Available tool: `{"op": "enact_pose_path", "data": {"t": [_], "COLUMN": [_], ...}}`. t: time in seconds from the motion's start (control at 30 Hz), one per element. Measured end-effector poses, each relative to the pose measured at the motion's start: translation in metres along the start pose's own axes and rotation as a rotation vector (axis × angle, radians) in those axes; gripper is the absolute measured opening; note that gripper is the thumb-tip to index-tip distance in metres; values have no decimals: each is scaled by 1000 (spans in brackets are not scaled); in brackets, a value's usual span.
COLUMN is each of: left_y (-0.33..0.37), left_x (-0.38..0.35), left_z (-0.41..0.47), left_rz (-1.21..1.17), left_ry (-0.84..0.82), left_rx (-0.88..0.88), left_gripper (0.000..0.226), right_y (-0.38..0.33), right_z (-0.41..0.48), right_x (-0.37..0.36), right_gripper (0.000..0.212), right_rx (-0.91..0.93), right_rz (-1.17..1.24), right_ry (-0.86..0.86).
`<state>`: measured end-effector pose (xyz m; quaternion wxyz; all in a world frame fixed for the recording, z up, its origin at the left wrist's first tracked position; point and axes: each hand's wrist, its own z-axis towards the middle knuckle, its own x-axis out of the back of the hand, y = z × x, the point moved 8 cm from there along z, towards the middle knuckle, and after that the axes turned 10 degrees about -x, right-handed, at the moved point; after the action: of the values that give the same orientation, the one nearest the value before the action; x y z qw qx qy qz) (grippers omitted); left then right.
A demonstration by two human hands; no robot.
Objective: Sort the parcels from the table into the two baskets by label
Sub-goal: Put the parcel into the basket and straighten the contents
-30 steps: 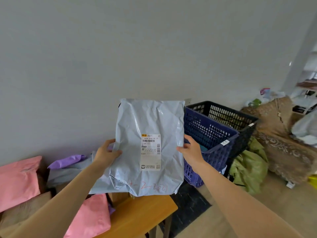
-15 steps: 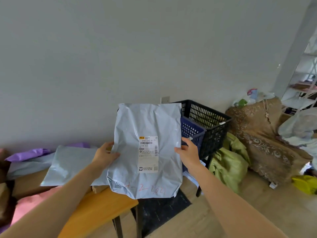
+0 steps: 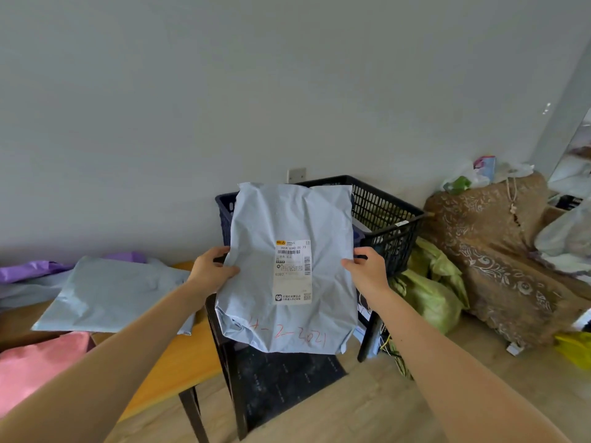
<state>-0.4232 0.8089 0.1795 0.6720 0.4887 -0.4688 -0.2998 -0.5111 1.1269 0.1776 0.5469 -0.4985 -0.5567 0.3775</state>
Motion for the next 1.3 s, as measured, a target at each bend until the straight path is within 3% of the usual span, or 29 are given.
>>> {"op": "enact_pose_path", "data": {"t": [0.6,1.03,1.3], "left_y": [3,-38,-76], "left_x": [-63,-76,-86], "left_z": [190,262,294], "left_rz": [-72,198,369], "left_ry": [41,73,104], "left_rx": [69,118,262], "left_gripper": [49,51,27], "right_y": [-54,-37,-6], "right_z": [205,303,350], "right_x": [-49,-132,-181], "right_gripper": [20,35,31], "right_rx": [-27,-32,-80], "right_rz": [-134,-328,-358], "right_ry": [-77,-183,-317]}}
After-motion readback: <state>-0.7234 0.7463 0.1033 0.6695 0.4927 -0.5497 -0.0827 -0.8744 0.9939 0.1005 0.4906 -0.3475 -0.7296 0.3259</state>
